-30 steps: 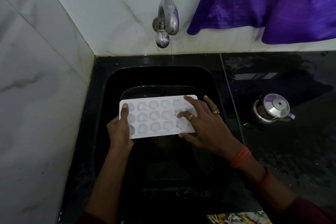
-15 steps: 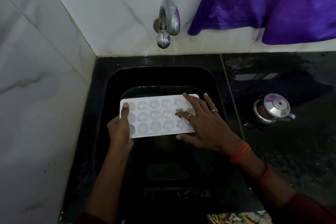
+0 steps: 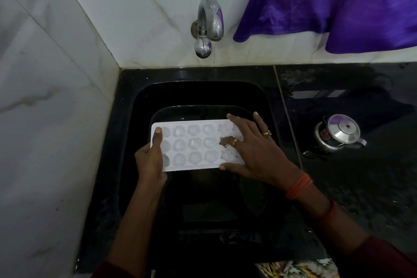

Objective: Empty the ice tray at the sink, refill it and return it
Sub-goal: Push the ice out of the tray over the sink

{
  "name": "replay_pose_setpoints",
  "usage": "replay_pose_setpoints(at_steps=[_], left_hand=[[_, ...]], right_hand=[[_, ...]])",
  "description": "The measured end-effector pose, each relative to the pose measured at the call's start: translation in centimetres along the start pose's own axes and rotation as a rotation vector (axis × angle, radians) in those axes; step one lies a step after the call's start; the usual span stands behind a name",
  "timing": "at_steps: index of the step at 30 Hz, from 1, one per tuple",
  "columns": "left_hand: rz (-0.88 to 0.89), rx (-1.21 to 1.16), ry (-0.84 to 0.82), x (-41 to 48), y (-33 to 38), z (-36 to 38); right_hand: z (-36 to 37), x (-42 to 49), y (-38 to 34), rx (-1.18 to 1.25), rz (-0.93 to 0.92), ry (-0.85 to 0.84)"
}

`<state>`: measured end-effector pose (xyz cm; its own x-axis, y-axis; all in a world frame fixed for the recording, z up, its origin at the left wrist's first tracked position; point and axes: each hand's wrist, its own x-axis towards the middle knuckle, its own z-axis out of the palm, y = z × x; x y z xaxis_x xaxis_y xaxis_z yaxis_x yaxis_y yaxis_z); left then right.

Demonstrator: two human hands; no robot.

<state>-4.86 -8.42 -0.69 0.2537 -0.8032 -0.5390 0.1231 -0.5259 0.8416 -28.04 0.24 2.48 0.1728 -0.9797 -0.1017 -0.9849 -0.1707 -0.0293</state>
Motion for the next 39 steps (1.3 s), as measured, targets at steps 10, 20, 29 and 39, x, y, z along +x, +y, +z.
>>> replay_pose_setpoints(at_steps=[10, 20, 29, 39], left_hand=[[0.006, -0.01, -0.001, 0.03, 0.06, 0.09], [0.002, -0.003, 0.026, 0.32, -0.14, 0.05], [-0.01, -0.007, 0.021, 0.29, -0.2, -0.18], [-0.016, 0.006, 0.017, 0.11, -0.03, 0.01]], right_hand=[[-0.44, 0.05, 0.02, -0.079, 0.015, -0.007], [-0.08, -0.27, -0.49, -0.041, 0.003, 0.047], [-0.01, -0.54, -0.59, 0.064, 0.03, 0.094], [-0.73, -0.46, -0.37, -0.005, 0.037, -0.017]])
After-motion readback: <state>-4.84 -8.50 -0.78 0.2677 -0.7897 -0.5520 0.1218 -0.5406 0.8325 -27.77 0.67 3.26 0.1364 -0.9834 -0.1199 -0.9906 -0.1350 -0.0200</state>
